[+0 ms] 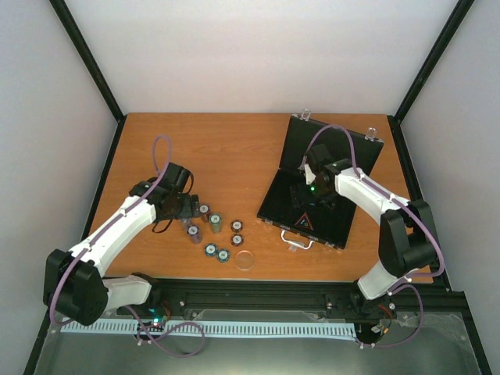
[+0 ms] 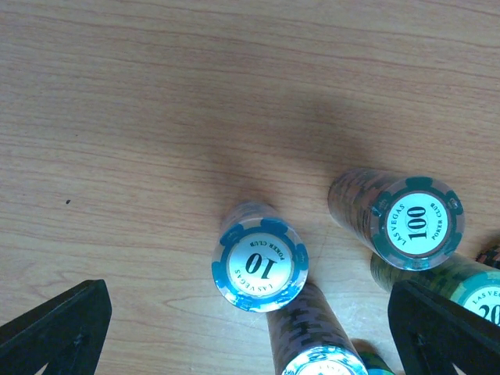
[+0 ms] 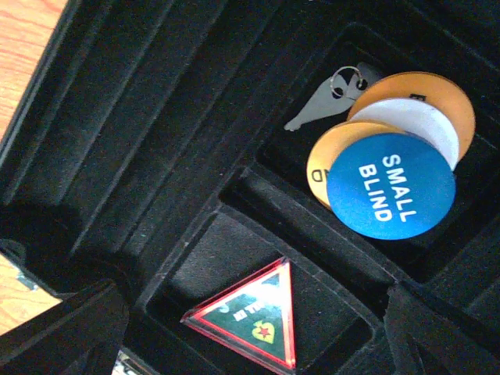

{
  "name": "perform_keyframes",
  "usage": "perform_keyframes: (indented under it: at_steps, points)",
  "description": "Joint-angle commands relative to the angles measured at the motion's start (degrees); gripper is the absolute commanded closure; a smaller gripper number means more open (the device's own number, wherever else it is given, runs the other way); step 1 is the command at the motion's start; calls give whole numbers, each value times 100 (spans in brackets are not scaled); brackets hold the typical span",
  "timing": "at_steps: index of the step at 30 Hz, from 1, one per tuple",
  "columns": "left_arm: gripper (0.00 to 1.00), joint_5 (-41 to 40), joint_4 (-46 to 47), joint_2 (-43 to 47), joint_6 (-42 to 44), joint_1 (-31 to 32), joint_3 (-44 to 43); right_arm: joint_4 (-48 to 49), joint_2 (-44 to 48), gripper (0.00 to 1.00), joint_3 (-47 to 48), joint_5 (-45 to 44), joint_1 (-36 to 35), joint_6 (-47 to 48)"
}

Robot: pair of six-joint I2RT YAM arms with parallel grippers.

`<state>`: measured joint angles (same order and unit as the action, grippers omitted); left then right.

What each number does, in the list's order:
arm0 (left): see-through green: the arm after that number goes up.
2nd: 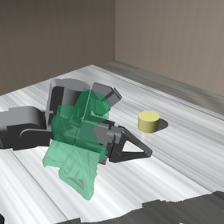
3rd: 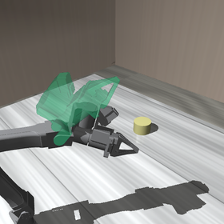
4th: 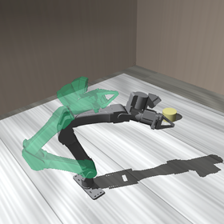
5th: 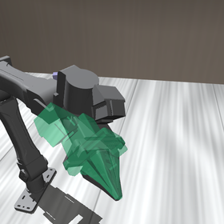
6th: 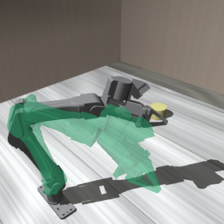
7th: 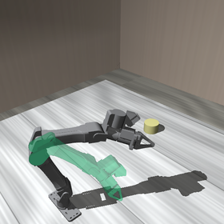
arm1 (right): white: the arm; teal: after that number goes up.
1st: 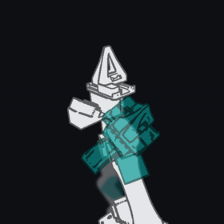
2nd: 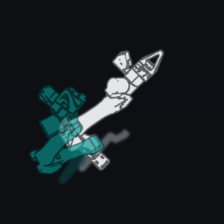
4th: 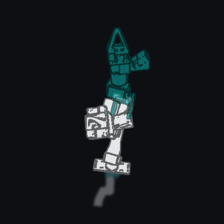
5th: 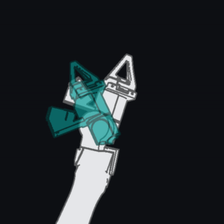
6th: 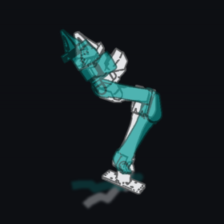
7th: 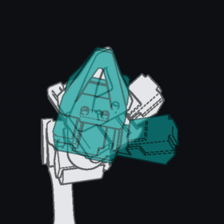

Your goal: Pack up texas hold em set

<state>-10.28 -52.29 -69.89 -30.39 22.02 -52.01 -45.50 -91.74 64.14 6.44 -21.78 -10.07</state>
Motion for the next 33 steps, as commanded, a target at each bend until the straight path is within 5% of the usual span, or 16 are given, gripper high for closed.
perform_keyframes:
  at_steps: [1,33]
  points:
    - [0,-65,91,-50,-37,22,-263,-124,87,10,145,407,-4,116]
    - [0,-239,17,248,-41,20,-219,131,-531,17,-612,396,-538,-300]
